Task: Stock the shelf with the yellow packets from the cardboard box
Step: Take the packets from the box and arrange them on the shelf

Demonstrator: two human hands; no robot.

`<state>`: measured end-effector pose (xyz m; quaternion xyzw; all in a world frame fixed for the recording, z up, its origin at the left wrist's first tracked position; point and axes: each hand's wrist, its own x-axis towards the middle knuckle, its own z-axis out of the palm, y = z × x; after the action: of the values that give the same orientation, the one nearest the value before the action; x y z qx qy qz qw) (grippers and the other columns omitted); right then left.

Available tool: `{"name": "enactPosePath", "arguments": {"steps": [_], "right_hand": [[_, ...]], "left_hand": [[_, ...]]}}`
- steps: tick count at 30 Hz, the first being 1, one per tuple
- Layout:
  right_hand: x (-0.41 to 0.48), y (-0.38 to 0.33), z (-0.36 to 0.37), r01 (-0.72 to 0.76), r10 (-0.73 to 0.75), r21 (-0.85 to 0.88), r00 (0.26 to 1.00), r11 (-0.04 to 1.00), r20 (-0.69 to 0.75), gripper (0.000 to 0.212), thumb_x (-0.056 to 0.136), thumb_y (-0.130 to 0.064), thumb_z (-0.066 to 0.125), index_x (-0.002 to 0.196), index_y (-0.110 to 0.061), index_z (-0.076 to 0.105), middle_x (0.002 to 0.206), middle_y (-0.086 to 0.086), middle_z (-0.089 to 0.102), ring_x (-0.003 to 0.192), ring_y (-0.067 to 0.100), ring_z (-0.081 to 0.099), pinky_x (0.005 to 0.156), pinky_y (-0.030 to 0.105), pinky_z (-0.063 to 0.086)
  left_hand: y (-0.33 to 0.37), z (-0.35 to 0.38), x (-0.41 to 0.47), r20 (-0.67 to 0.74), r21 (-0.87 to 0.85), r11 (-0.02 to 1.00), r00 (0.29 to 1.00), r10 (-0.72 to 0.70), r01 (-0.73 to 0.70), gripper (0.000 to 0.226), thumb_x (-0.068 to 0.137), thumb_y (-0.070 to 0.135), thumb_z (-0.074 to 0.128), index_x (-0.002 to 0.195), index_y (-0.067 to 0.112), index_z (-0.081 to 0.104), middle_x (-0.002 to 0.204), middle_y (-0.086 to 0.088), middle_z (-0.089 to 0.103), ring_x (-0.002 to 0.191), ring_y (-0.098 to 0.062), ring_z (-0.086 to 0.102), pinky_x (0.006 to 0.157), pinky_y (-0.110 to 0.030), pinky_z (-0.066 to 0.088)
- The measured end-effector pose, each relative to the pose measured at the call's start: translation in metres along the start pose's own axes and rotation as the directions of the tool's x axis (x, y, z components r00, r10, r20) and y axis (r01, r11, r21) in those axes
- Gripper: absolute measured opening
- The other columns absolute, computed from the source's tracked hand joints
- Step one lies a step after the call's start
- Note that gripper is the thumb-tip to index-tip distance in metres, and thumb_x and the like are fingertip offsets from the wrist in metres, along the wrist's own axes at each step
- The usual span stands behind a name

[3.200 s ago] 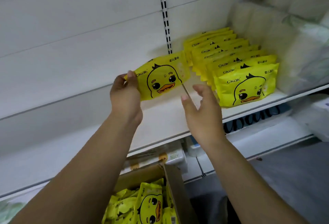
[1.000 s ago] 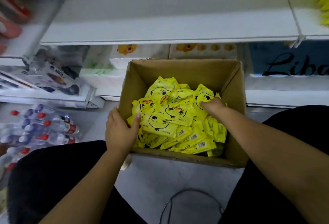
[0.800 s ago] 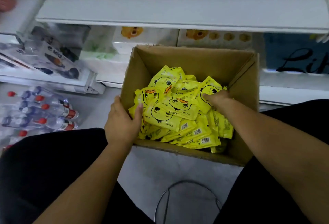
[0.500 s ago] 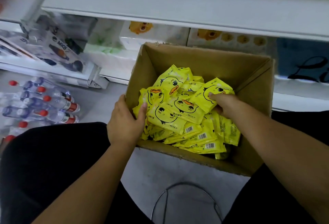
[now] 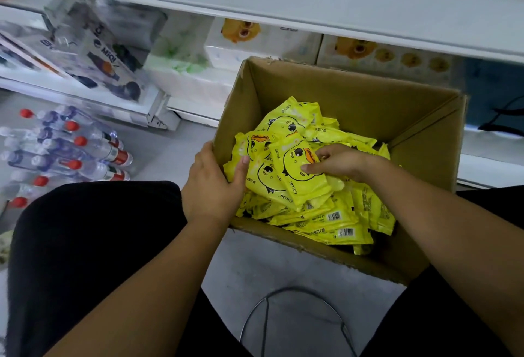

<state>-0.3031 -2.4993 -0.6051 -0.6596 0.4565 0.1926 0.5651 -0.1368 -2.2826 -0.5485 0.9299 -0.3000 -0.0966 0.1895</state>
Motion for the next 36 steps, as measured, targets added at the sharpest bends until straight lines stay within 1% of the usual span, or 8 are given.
{"name": "enactPosePath", "arguments": {"steps": [7, 13, 16, 20, 23, 27, 31, 36], "right_hand": [[-0.026, -0.001, 0.009, 0.027, -0.021, 0.255, 0.999, 0.967, -0.029, 0.029, 0.078, -0.029, 0.085, 0.098, -0.025, 0.063, 0.097, -0.010, 0.061, 0.094, 0.012, 0.061, 0.088, 0.029, 0.048], [-0.066, -0.022, 0.005, 0.172, -0.125, 0.637, 0.985, 0.751, -0.119, 0.069, 0.068, -0.034, 0.085, 0.129, -0.010, 0.062, 0.114, 0.004, 0.075, 0.107, 0.020, 0.070, 0.099, 0.041, 0.054], [-0.094, -0.030, 0.002, 0.284, -0.193, 0.774, 0.958, 0.566, -0.211, 0.048, 0.085, -0.025, 0.075, 0.129, -0.011, 0.062, 0.115, 0.005, 0.075, 0.109, 0.022, 0.070, 0.100, 0.044, 0.053], [-0.131, -0.032, 0.002, 0.340, -0.257, 0.871, 0.931, 0.354, -0.259, 0.040, 0.090, -0.019, 0.069, 0.129, -0.012, 0.060, 0.120, 0.007, 0.073, 0.111, 0.026, 0.070, 0.095, 0.046, 0.056], [-0.153, -0.027, 0.009, 0.365, -0.276, 0.861, 0.921, 0.355, -0.277, 0.052, 0.080, -0.023, 0.074, 0.128, -0.015, 0.057, 0.120, 0.005, 0.073, 0.111, 0.025, 0.070, 0.097, 0.047, 0.055], [-0.173, -0.014, 0.019, 0.397, -0.285, 0.828, 0.910, 0.397, -0.300, 0.046, 0.081, -0.021, 0.075, 0.123, -0.018, 0.057, 0.112, -0.001, 0.076, 0.103, 0.019, 0.073, 0.088, 0.039, 0.058], [-0.183, -0.002, 0.019, 0.424, -0.311, 0.805, 0.897, 0.414, -0.313, 0.045, 0.084, -0.016, 0.076, 0.124, -0.021, 0.057, 0.111, -0.004, 0.076, 0.103, 0.016, 0.073, 0.088, 0.039, 0.058], [-0.190, 0.010, -0.002, 0.467, -0.183, 0.680, 0.875, 0.565, -0.448, 0.087, 0.052, -0.050, 0.092, 0.125, -0.033, 0.047, 0.128, -0.007, 0.064, 0.111, 0.016, 0.067, 0.095, 0.045, 0.055]], "left_hand": [[0.003, 0.002, -0.002, 0.001, -0.013, 1.000, 1.000, 0.005, -0.005, 0.077, 0.094, 0.074, 0.044, 0.148, 0.018, 0.040, 0.137, -0.003, 0.056, 0.125, -0.028, 0.055, 0.087, -0.047, 0.051], [0.036, -0.001, -0.016, -0.113, -0.327, 0.944, 0.994, 0.004, -0.041, 0.076, 0.096, 0.065, 0.047, 0.149, 0.011, 0.045, 0.161, -0.016, 0.031, 0.151, -0.029, 0.024, 0.120, -0.044, 0.024], [0.074, -0.013, -0.043, -0.009, -0.667, 0.745, 1.000, 0.022, -0.023, 0.058, 0.093, 0.064, 0.056, 0.138, 0.027, 0.057, 0.151, -0.003, 0.047, 0.142, -0.013, 0.041, 0.118, -0.037, 0.036], [0.109, -0.024, -0.075, 0.421, -0.886, 0.218, 0.907, 0.015, 0.408, 0.050, 0.090, 0.060, 0.059, 0.131, 0.032, 0.060, 0.131, 0.009, 0.068, 0.125, -0.022, 0.063, 0.102, -0.054, 0.054], [0.126, -0.028, -0.095, 0.389, -0.919, 0.109, 0.917, 0.086, 0.379, 0.037, 0.104, 0.045, 0.048, 0.133, 0.024, 0.058, 0.134, 0.002, 0.069, 0.125, -0.025, 0.064, 0.103, -0.061, 0.051], [0.135, -0.029, -0.104, 0.323, -0.941, 0.134, 0.944, 0.070, 0.312, 0.048, 0.102, 0.049, 0.053, 0.148, 0.038, 0.045, 0.135, 0.004, 0.068, 0.124, -0.022, 0.066, 0.100, -0.061, 0.053], [0.139, -0.025, -0.112, 0.173, -0.924, 0.351, 0.984, 0.035, 0.150, 0.035, 0.099, 0.051, 0.059, 0.134, 0.053, 0.050, 0.130, -0.001, 0.069, 0.114, -0.022, 0.069, 0.094, -0.064, 0.055], [0.143, -0.027, -0.111, 0.079, -0.847, 0.526, 0.997, -0.013, 0.074, 0.010, 0.105, 0.035, 0.055, 0.109, 0.043, 0.058, 0.113, -0.005, 0.073, 0.091, -0.018, 0.071, 0.083, -0.046, 0.060]]}}
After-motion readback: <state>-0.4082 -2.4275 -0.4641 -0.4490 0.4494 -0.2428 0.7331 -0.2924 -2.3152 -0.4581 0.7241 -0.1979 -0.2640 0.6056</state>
